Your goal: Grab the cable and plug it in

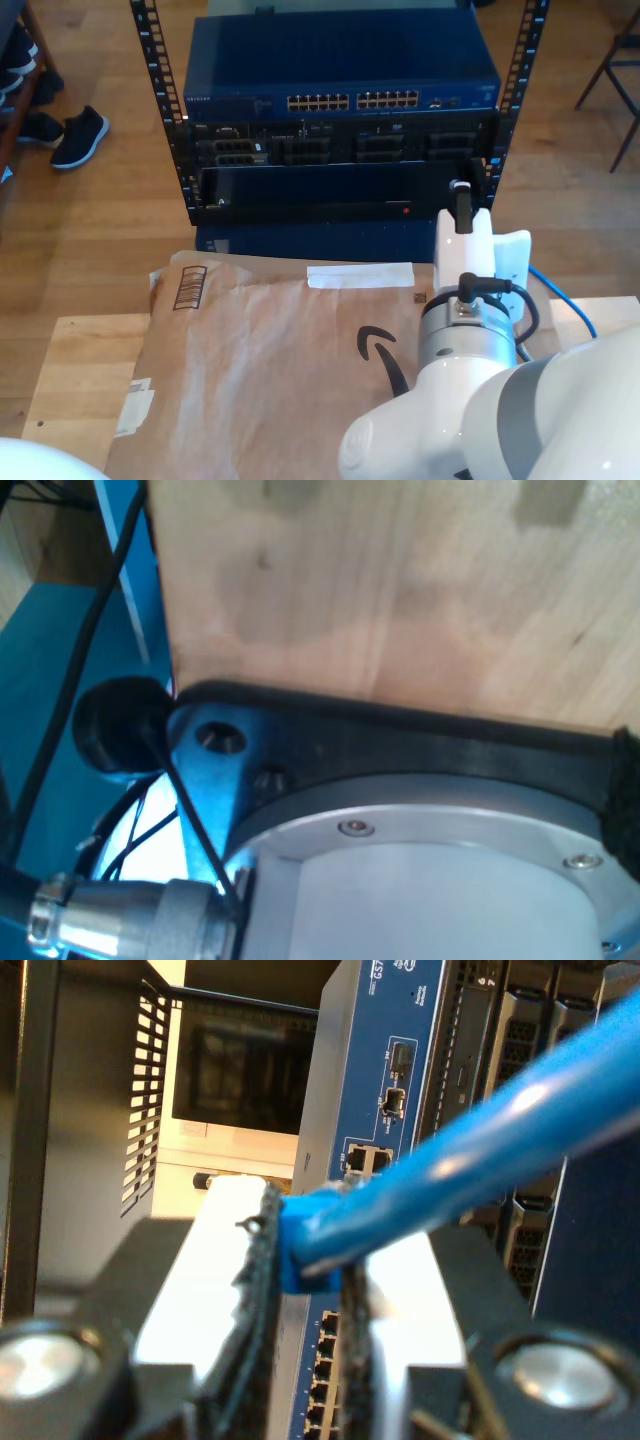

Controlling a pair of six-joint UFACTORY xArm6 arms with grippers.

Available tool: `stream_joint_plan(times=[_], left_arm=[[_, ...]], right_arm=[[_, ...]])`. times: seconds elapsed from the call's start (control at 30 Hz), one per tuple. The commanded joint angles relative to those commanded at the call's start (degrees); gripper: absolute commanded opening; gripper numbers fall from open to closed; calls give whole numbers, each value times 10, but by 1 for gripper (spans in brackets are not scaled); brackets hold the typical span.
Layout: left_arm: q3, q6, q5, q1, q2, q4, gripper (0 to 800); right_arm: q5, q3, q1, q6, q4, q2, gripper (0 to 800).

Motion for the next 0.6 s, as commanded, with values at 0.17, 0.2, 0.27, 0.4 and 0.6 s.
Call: stream_joint_plan(times=[0.17,0.2,0.27,0.4,0.6], left_arm=[[0,0,0,0,0,0,799],[0,0,0,0,0,0,799],[0,0,0,0,0,0,799],[0,0,0,0,0,0,799],[0,0,0,0,0,0,799]], right_arm=[[11,0,3,-6,4,4,0],[12,0,4,-11,5,4,0],[8,-3,7,-18,6,9,0],[10,-38,18,-18,28,26,0],[10,-81,17,-25,31,33,0]])
